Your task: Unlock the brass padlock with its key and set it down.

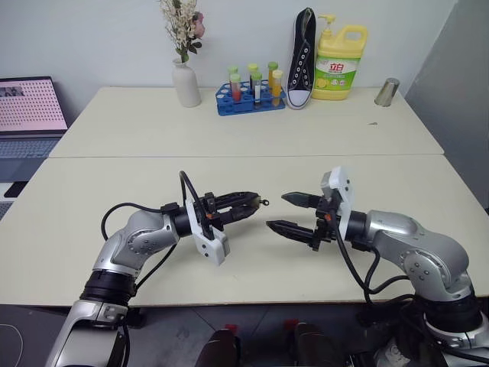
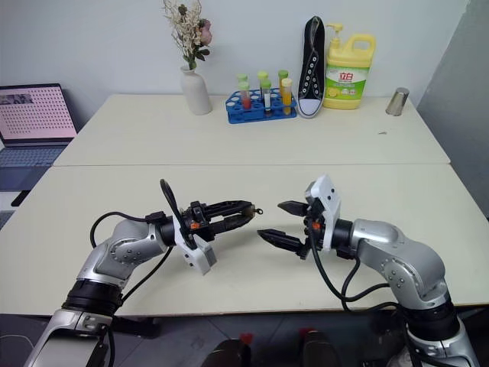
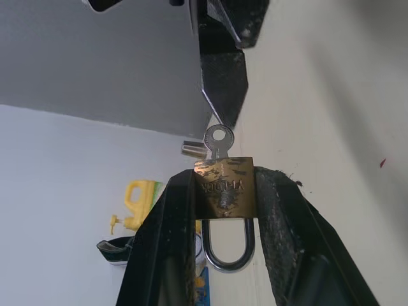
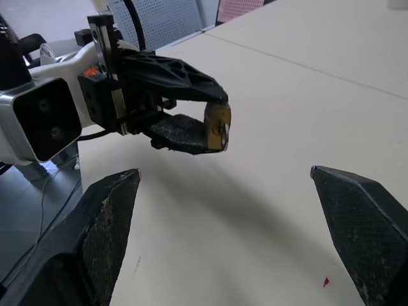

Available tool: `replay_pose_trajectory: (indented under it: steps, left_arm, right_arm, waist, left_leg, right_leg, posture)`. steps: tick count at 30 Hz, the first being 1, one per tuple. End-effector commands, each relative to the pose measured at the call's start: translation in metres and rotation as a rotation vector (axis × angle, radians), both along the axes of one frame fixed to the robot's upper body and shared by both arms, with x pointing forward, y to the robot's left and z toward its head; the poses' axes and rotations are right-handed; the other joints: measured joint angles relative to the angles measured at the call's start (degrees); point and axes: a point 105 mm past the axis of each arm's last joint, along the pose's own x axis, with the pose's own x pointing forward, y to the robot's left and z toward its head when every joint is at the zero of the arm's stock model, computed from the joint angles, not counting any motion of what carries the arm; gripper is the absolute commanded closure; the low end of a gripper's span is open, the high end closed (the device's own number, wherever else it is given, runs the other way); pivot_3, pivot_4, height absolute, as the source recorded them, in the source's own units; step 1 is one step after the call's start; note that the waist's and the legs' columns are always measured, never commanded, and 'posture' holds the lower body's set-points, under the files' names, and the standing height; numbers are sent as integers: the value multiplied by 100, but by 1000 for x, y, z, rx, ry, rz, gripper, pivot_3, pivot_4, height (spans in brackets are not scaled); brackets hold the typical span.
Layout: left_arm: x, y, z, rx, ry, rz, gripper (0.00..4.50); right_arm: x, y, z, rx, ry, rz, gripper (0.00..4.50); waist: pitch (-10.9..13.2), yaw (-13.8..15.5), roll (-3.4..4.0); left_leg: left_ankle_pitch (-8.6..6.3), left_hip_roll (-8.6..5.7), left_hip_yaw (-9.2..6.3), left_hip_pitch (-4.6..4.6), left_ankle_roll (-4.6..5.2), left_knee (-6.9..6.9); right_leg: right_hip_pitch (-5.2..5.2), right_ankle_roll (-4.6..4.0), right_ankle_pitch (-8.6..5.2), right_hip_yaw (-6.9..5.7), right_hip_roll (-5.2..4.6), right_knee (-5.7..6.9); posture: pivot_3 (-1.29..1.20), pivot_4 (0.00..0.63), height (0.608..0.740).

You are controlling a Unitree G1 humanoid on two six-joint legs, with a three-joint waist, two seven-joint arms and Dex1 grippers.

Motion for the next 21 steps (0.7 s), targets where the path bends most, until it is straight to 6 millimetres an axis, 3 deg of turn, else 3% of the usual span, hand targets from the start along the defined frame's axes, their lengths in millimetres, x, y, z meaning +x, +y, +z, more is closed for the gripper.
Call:
replay_pose_trajectory:
  steps: [1,9,21]
  left_arm:
    - [-3,-5,14,-16,-69,-26,3536]
    - [-3,-7,12,-18,-77,-30,3536]
    - [-3,-7,10,-7,-77,-29,3536]
  right_arm:
    - [2,5,8,9,-13,3,0]
    - [4,10,12,44,32,16,0]
    - [5,11,13,44,44,32,4063]
  waist:
    - [0,0,0]
    - [1,-1,2]
    - [2,-4,3]
  left_leg:
    - [0,0,1,0,0,0]
    - [0,-1,0,0,0,-3]
    - [0,-1,0,0,0,-5]
  right_leg:
    - [0,0,0,1,0,0]
    - [-3,0,0,0,0,1]
    - [-4,0,0,-1,1,1]
  posture:
    - [0,150,740]
    - [0,150,740]
    - [0,150,740]
